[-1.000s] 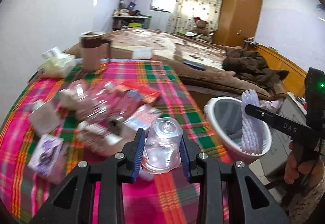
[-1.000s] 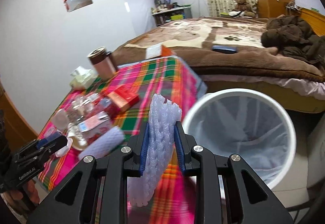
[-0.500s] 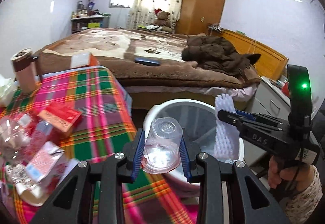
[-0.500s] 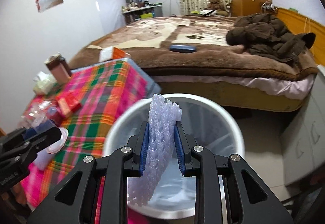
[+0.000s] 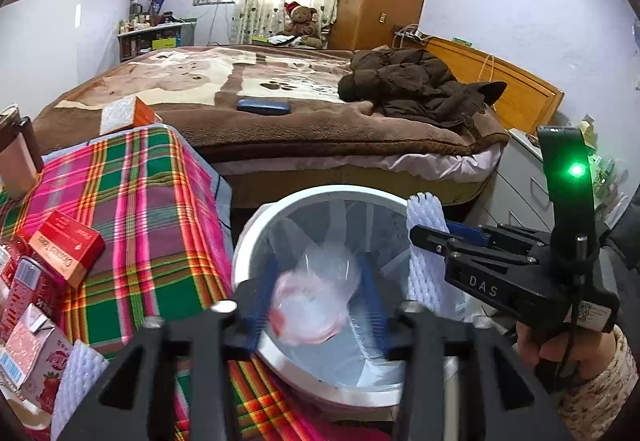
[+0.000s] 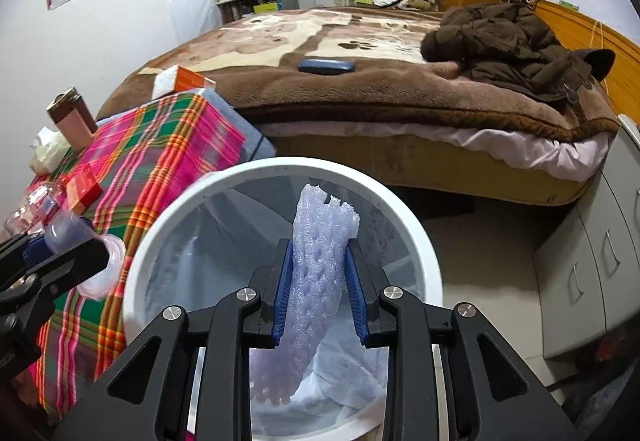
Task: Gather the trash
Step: 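Open both tools to drop the cup and foam sleeve into the bin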
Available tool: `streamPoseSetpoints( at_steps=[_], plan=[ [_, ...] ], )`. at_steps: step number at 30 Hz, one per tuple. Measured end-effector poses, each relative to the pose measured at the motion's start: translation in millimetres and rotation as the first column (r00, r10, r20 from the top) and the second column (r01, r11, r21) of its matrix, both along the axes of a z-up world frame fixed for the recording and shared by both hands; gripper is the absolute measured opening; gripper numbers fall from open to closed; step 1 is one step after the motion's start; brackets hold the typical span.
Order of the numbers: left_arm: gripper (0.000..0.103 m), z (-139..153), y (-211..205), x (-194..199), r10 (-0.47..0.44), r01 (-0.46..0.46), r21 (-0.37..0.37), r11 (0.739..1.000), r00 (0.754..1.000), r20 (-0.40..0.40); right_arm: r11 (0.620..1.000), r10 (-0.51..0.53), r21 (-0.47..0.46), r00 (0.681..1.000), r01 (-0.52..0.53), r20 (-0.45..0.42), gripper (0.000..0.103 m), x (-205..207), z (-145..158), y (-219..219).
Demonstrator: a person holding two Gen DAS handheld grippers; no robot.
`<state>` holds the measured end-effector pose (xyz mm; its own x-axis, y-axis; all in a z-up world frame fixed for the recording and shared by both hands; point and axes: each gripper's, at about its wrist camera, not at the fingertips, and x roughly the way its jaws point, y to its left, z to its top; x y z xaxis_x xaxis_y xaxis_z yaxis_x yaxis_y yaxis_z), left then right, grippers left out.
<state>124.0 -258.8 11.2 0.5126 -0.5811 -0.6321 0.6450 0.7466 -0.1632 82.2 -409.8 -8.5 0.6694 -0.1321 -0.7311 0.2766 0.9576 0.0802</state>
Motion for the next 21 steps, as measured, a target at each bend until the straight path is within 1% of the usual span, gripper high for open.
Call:
streamPoseSetpoints(
  at_steps=[1, 2, 4, 6, 10, 12, 21],
  plan=[
    [0.067, 0, 0, 0, 0.007, -0.007, 0.0, 1.0, 1.0, 0.002, 1.0, -0.002, -0.001, 1.0, 0.002, 0.002, 0.03, 0, 1, 0],
    [0.068, -1, 0, 0, 0.012, -0.012, -0.005, 1.0, 1.0, 0.002, 1.0, -0.006, -0.004, 1.0, 0.006, 0.005, 0.033, -1, 2, -1],
    [0.068, -1, 1, 0, 0.013, -0.013, -0.013, 1.0, 1.0, -0.004, 1.0, -0.021, -0.005, 1.0, 0.021, 0.009, 0.037, -2, 2, -1],
    [0.07, -1, 2, 0, 0.016, -0.016, -0.013, 1.0, 1.0, -0.006, 1.0, -0.031, 0.001, 0.999, 0.031, 0.017, 0.041, -3, 2, -3],
    [0.072, 2, 6, -2, 0.031, -0.031, -0.011, 0.999, 1.0, 0.002, 0.999, -0.037, 0.014, 0.999, 0.036, 0.036, 0.056, -4, 5, -2],
    [0.072, 5, 10, -5, 0.031, -0.031, -0.009, 0.999, 0.999, 0.017, 0.999, -0.037, 0.023, 0.998, 0.036, 0.046, 0.057, -6, 8, -1],
    [0.072, 16, 40, -12, 0.079, -0.079, -0.018, 0.997, 0.996, 0.032, 0.999, -0.037, 0.036, 0.996, 0.034, 0.086, 0.057, -13, 18, 16]
  ],
)
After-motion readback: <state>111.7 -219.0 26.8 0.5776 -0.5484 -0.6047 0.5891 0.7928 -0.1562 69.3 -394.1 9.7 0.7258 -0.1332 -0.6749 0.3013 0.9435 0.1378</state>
